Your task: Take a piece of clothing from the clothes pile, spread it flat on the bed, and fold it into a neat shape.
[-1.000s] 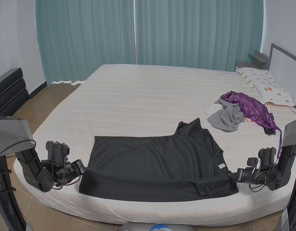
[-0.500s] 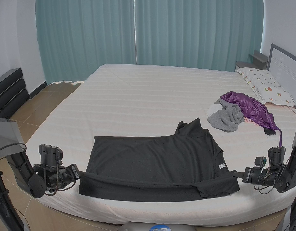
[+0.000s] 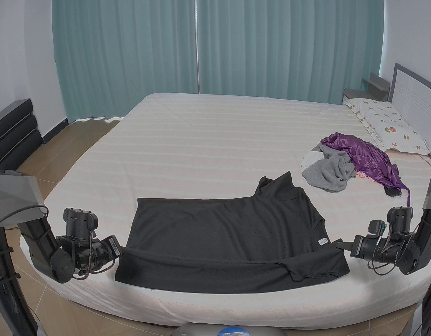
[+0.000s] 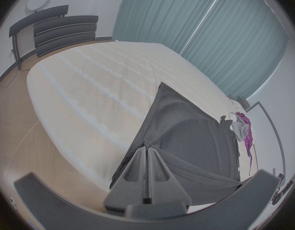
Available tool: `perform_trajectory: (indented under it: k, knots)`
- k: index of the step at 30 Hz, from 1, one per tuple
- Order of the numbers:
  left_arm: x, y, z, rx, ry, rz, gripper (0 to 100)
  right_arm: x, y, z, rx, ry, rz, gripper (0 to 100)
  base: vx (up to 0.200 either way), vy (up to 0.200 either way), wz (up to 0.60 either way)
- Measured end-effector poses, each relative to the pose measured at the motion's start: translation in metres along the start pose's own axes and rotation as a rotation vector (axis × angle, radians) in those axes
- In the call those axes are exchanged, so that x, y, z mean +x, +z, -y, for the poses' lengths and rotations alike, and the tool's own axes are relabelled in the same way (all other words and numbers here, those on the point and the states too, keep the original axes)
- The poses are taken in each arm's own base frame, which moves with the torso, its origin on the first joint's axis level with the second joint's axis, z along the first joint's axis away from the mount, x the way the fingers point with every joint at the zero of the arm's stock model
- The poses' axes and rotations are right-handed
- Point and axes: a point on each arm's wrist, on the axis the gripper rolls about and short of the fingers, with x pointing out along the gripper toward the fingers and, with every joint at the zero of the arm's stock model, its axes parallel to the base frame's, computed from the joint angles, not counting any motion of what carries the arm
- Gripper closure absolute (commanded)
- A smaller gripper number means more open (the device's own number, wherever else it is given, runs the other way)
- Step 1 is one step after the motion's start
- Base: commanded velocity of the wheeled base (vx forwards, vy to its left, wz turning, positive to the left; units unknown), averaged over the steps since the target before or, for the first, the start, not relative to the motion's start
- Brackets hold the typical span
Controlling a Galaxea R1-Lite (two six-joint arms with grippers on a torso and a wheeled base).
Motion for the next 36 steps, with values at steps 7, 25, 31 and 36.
perform_trajectory:
  k: [7, 25, 31, 36]
  knots:
    - [0.021, 0.004, 0.001, -0.004, 0.007, 0.001, 100, 0.020, 0.005, 0.009, 0.007, -0.010, -0.015, 100, 0.000, 0.000, 0.00]
    - [0.058, 0.002, -0.005, -0.009, 0.034, -0.022, 100, 0.056, 0.004, 0.022, 0.014, -0.009, -0.048, 100, 0.000, 0.000, 0.00]
    - [0.062, 0.000, -0.006, -0.010, 0.039, -0.029, 0, 0.059, 0.002, 0.024, 0.020, -0.012, -0.058, 0, 0.000, 0.000, 0.00]
    - [0.063, -0.001, -0.006, -0.020, 0.040, -0.031, 0, 0.058, 0.000, 0.024, 0.037, -0.008, -0.062, 0, 0.000, 0.000, 0.00]
